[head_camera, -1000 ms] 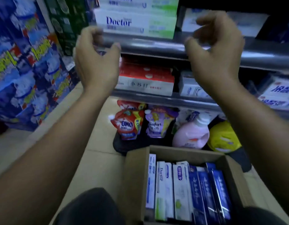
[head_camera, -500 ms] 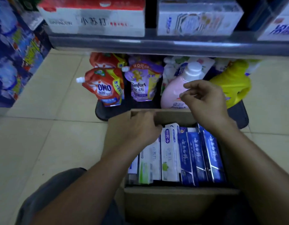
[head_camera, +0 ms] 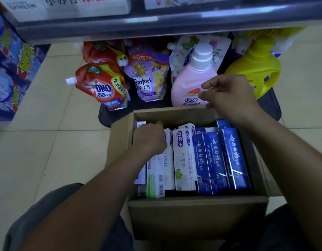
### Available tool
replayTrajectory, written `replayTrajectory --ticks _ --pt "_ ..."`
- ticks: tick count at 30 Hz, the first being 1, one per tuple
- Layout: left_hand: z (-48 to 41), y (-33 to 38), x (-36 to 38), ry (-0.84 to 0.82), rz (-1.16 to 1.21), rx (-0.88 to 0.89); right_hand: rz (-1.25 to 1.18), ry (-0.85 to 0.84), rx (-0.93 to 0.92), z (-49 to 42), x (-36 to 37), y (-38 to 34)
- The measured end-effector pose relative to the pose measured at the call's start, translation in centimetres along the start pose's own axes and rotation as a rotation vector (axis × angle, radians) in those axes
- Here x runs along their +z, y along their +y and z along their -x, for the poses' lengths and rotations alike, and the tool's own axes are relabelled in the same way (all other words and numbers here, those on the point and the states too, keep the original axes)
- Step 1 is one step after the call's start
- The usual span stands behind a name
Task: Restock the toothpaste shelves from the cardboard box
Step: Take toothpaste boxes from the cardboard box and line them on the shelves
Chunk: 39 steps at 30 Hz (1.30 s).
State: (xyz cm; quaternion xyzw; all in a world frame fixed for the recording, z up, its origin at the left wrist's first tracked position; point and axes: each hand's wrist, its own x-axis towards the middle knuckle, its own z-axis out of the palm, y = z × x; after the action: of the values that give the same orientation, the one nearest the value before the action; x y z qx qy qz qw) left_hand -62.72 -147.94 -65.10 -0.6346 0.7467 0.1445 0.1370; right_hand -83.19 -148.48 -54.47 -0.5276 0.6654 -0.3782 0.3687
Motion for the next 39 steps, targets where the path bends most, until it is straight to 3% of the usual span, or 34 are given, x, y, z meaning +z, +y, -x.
replayTrajectory --ticks 4,9,14,19,22,24,29,33,35,39 --pt "-0.2 -0.7 -1.0 -0.030 0.142 0.013 0.001 -0.035 -0.007 -0.4 0.3 -0.2" --pt "0.4 -1.7 -2.7 -0.039 0.578 0.029 -0.030 -0.074 -0.003 -0.4 0.4 -0.1" --pt "1.3 -3.4 -5.7 0.082 0.929 -0.069 0.021 -0.176 -0.015 0.0 1.0 -0.1" --pt "1.7 -5.4 -8.3 0.215 1.353 -0.277 0.063 -0.488 -0.153 1.5 1.1 -1.1" --pt "1.7 -6.0 -8.6 0.189 1.494 -0.387 -0.062 -0.674 -0.203 2.6 0.7 -1.7" --pt "1.6 -6.1 -8.4 0.137 1.532 -0.437 -0.134 -0.700 -0.266 3.0 0.4 -1.9" --pt "1.3 -5.6 -7.7 -0.003 1.533 -0.444 -0.143 -0.319 -0.434 3.1 0.6 -2.2" --pt "1.3 -5.5 -7.4 -0.096 1.435 -0.374 -0.274 -0.168 -0.341 2.5 -0.3 -1.9" --pt "1.1 -6.0 -7.0 -0.004 1.224 -0.349 -0.308 -0.106 -0.312 2.1 -0.9 -1.9" --pt "0.5 -6.8 -5.3 0.312 0.348 -0.145 -0.296 -0.009 -0.278 1.4 -1.9 -1.7"
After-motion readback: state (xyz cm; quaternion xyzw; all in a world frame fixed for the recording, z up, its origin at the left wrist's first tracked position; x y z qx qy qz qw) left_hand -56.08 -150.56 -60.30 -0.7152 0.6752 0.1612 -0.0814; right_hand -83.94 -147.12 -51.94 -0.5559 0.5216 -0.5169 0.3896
